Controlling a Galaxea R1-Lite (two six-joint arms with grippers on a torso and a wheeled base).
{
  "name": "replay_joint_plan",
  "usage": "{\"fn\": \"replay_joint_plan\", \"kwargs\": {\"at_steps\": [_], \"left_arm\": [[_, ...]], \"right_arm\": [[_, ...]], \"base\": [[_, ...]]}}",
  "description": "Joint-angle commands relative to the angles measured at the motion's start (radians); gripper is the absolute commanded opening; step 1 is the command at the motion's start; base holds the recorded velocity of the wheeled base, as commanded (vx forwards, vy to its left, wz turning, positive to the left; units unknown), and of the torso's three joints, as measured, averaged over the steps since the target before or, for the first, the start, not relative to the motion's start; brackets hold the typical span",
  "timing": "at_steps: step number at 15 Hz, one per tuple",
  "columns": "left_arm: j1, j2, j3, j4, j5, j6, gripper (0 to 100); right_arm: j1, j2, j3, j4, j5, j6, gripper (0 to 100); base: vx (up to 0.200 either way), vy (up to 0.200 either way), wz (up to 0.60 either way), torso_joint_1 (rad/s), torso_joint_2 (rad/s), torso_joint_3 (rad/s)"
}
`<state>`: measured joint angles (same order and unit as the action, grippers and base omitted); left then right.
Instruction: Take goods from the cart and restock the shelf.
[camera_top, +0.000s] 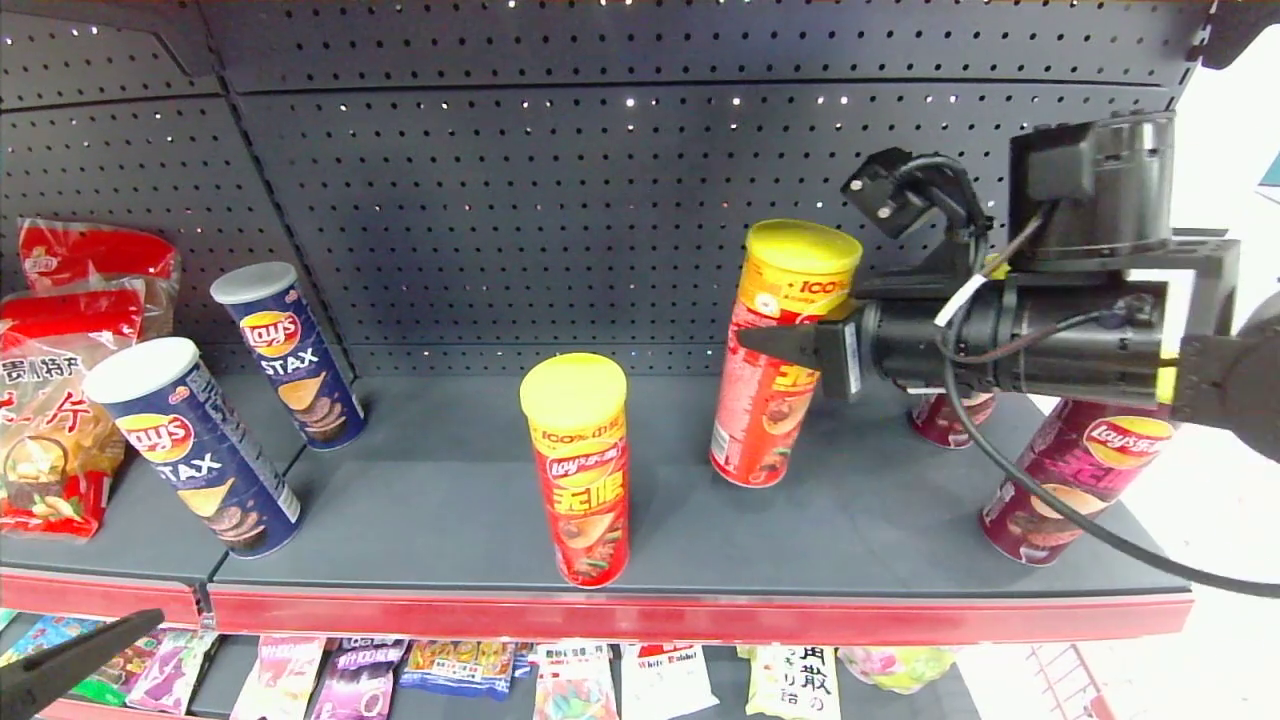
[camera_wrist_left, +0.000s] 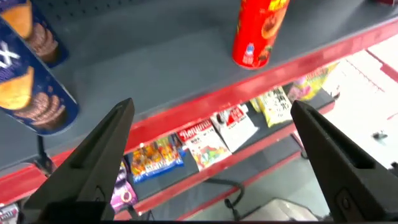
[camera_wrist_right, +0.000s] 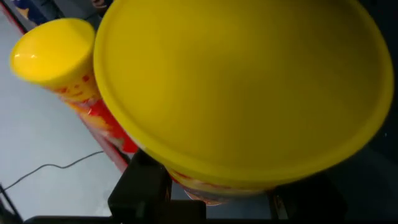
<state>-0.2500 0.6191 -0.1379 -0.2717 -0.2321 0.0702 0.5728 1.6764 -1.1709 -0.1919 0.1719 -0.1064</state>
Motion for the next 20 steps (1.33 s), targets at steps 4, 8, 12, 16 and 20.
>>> {"fn": "replay_joint_plan", "kwargs": {"at_steps": [4, 8, 12, 16, 20], "left_arm": [[0.001, -0.016, -0.016, 0.012, 0.004, 0.013, 100], [0.000, -0.016, -0.016, 0.025, 0.016, 0.014, 100], [0.000, -0.019, -0.016, 0.028, 0.019, 0.014, 100], [0.000, -0.030, -0.016, 0.057, 0.028, 0.014, 100], [0.000, -0.076, -0.016, 0.121, 0.028, 0.014, 100]], "right_arm": [[0.016, 0.207, -0.161, -0.004, -0.002, -0.022, 0], [0.015, 0.292, -0.254, -0.004, 0.000, -0.027, 0], [0.036, 0.362, -0.308, -0.004, 0.000, -0.027, 0], [0.038, 0.411, -0.334, -0.040, -0.002, -0.029, 0], [0.041, 0.442, -0.362, -0.040, -0.002, -0.027, 0]], "base": [[0.000, 0.000, 0.00, 0.000, 0.00, 0.000], [0.000, 0.000, 0.00, 0.000, 0.00, 0.000], [0.000, 0.000, 0.00, 0.000, 0.00, 0.000], [0.000, 0.000, 0.00, 0.000, 0.00, 0.000], [0.000, 0.000, 0.00, 0.000, 0.00, 0.000]]}}
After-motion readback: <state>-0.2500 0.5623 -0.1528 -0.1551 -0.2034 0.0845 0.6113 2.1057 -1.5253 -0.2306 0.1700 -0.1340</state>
